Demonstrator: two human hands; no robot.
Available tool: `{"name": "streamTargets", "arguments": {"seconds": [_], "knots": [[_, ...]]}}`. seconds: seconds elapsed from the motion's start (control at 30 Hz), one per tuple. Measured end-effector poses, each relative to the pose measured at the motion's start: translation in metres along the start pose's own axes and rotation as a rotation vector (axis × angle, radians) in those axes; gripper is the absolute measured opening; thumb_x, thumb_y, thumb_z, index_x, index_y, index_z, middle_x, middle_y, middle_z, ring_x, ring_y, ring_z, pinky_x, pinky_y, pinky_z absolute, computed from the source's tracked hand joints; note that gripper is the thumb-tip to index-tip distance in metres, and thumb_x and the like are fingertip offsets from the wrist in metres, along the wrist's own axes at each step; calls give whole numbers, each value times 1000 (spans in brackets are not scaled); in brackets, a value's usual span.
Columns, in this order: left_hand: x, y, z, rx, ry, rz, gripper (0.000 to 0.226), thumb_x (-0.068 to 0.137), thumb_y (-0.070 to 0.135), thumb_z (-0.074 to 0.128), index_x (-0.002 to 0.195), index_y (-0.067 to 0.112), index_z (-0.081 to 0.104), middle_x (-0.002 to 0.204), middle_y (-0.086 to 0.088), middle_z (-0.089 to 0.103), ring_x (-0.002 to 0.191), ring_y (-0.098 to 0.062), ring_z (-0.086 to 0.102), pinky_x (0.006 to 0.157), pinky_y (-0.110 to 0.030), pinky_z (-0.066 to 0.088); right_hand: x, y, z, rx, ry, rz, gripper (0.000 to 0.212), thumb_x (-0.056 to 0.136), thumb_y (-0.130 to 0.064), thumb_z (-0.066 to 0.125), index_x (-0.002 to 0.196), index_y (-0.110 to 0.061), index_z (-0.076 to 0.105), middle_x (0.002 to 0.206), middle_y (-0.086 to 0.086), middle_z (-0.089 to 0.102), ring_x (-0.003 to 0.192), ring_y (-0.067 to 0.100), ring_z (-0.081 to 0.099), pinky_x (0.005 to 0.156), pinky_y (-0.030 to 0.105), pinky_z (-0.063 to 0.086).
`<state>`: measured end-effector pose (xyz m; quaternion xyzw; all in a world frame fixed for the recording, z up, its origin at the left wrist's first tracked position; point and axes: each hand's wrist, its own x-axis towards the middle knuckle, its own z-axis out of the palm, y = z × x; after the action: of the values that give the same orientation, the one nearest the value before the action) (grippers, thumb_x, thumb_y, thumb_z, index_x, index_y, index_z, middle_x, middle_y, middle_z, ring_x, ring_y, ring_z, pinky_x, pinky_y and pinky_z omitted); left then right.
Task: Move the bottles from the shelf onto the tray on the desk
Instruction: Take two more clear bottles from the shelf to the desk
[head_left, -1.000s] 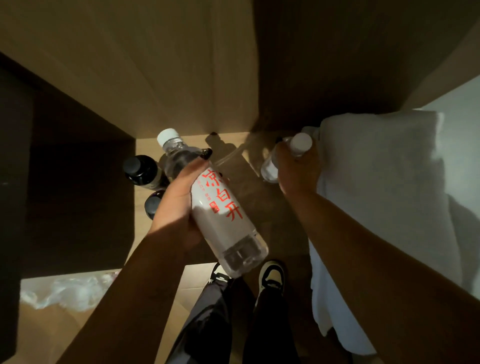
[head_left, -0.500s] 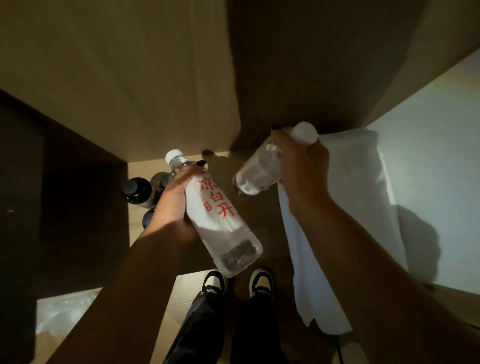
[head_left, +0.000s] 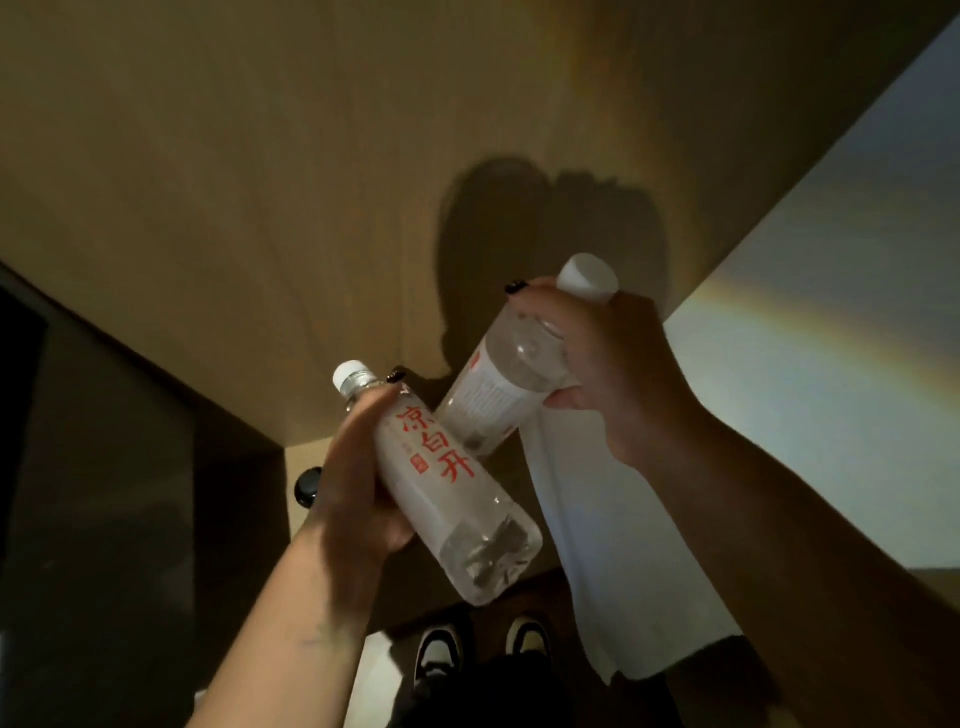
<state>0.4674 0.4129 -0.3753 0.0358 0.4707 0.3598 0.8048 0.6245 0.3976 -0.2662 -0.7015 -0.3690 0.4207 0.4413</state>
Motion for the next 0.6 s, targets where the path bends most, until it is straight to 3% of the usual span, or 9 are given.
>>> {"name": "streamTargets", "arguments": {"seconds": [0.1, 0.2, 0.27, 0.37, 0.47, 0.53, 0.6], "knots": [[-36, 11, 9, 43, -73, -7, 41, 77, 35, 68, 111, 18, 54, 101, -16, 58, 88, -32, 61, 76, -51, 55, -18, -29, -8, -94, -16, -40, 12, 86, -28, 67, 94, -21, 63, 96, 0, 62, 93, 17, 62, 81, 45, 59], [-67, 18, 23, 62, -82, 6, 27, 80, 35, 68, 94, 14, 57, 88, -15, 61, 75, -29, 64, 78, -53, 54, -35, -55, -17, -83, -1, -136, 10, 85, -30, 66, 83, -21, 62, 82, -4, 66, 75, 5, 64, 71, 27, 58], [-86, 21, 33, 55, -108, 39, 20, 83, 33, 67, 81, 15, 59, 80, -12, 62, 70, -28, 65, 81, -54, 53, -46, -69, -21, -51, -33, -232, 15, 85, -32, 66, 92, -19, 66, 82, -8, 68, 73, 0, 64, 64, 18, 52], [-121, 26, 44, -18, -209, -13, 14, 80, 26, 67, 83, 14, 61, 91, -15, 65, 88, -34, 68, 80, -58, 53, -62, -92, -28, -17, -157, -349, 33, 79, -38, 64, 105, -19, 61, 94, -5, 68, 92, 10, 65, 83, 30, 49], [-154, 29, 48, -12, -268, -59, 23, 72, 25, 72, 89, 13, 62, 90, -17, 63, 88, -34, 66, 85, -57, 51, -74, -109, -47, 116, -360, -382, 33, 76, -34, 61, 108, -25, 59, 101, -3, 67, 106, 20, 62, 102, 45, 42], [-177, 29, 50, 35, -218, -20, 28, 73, 27, 72, 94, 13, 61, 87, -17, 64, 88, -34, 65, 87, -53, 51, -88, -121, -63, 119, -450, -400, 26, 90, -24, 58, 117, -25, 58, 110, -6, 67, 110, 13, 62, 102, 36, 44], [-199, 25, 50, 55, -206, 46, 23, 74, 27, 71, 89, 14, 60, 80, -16, 63, 79, -33, 65, 80, -50, 53, -104, -127, -75, 63, -444, -498, 24, 93, -20, 57, 116, -26, 58, 111, -13, 66, 110, 5, 62, 98, 27, 47]]}}
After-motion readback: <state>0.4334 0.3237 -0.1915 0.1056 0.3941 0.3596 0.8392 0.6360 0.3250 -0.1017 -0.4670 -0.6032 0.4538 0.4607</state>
